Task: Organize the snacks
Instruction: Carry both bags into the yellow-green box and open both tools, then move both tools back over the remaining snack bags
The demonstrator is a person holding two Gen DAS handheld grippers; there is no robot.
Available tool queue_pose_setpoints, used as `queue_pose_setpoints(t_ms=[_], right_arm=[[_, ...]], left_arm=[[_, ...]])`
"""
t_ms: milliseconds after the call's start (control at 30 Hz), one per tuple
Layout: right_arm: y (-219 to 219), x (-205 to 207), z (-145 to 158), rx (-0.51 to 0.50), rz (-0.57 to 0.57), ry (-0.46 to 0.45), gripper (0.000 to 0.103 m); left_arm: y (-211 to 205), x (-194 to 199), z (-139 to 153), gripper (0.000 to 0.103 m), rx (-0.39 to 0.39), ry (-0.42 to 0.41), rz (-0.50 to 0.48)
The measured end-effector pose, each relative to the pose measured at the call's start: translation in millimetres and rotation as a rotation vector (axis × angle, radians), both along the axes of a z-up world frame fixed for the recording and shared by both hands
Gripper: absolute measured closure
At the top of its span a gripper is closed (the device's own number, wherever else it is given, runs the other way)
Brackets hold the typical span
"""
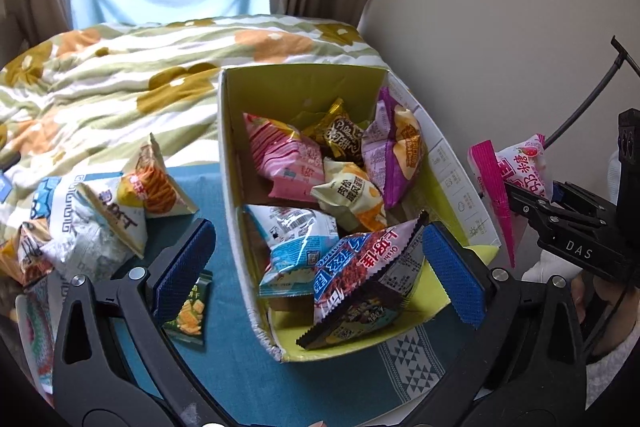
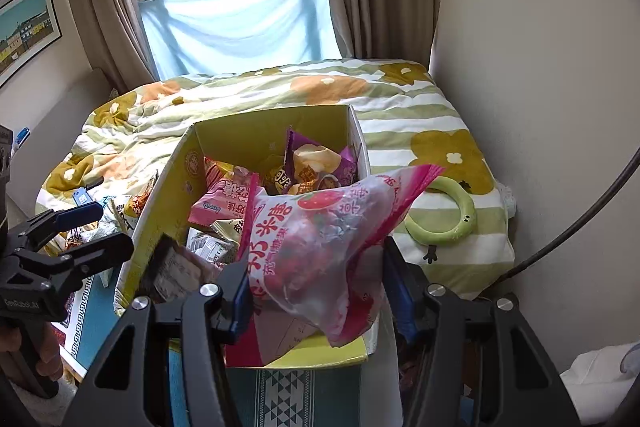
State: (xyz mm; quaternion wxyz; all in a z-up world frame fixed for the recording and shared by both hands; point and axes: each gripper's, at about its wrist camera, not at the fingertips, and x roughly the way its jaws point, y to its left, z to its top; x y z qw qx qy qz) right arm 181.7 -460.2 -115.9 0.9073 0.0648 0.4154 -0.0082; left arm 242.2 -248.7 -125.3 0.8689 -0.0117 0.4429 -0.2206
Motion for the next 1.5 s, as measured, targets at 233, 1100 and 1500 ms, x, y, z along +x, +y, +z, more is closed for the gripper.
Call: queue_pose_setpoints(t_ms=[233, 1100, 1500], right_arm=[[0, 11, -15, 0.049, 0.046, 0.051, 0.051], [16, -3, -22, 0.082, 0.086, 0.033, 0.003], [56, -12, 23, 0.048, 0.183, -0.037, 0.003]], left_arm=[[25, -12, -2, 0.001, 0.04, 0.002, 0.08], [68, -60, 14, 0.001, 0.057, -0.049, 0.177], [104, -78, 41, 0.001, 0.11, -0.103, 0.258]])
